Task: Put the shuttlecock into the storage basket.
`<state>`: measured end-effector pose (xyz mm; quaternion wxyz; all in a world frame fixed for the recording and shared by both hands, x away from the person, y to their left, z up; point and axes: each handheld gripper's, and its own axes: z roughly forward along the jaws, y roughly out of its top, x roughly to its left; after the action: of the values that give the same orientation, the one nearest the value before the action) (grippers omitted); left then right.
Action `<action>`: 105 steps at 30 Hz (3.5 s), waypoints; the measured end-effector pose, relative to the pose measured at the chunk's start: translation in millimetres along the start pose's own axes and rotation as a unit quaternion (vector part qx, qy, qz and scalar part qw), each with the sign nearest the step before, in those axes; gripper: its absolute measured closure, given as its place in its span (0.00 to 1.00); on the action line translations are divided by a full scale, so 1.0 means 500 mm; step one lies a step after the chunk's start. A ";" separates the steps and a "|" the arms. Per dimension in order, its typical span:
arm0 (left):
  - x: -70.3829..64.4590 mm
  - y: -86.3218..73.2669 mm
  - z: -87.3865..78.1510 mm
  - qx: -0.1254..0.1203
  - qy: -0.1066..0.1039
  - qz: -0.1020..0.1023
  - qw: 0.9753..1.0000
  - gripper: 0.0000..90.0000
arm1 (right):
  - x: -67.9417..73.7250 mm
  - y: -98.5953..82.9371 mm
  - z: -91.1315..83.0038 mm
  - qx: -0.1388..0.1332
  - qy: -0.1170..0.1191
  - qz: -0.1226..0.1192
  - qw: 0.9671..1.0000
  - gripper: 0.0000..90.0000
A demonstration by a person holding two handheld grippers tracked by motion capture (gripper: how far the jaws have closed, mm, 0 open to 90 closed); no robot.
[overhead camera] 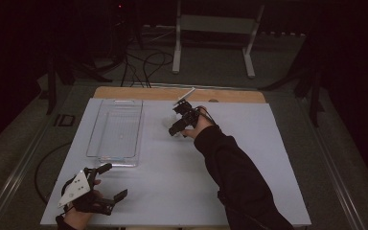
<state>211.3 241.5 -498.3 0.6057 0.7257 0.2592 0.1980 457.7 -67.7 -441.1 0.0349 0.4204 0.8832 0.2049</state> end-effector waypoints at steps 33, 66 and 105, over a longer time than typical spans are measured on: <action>0.001 -0.001 -0.001 -0.001 -0.003 -0.001 1.000 0.00 | -0.002 0.040 0.115 0.107 -0.038 0.038 0.993 0.44; 0.002 -0.003 0.000 0.001 -0.004 -0.001 1.000 0.00 | -0.007 0.040 0.115 0.134 -0.040 0.019 0.990 0.73; -0.001 -0.002 0.003 0.007 -0.004 0.001 1.000 0.00 | 0.006 -0.108 0.026 0.146 -0.008 -0.261 0.954 0.73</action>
<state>211.5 240.1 -499.3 0.6014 0.7310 0.2576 0.1939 419.3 -91.5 -473.7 0.0330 0.1774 0.9821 0.0542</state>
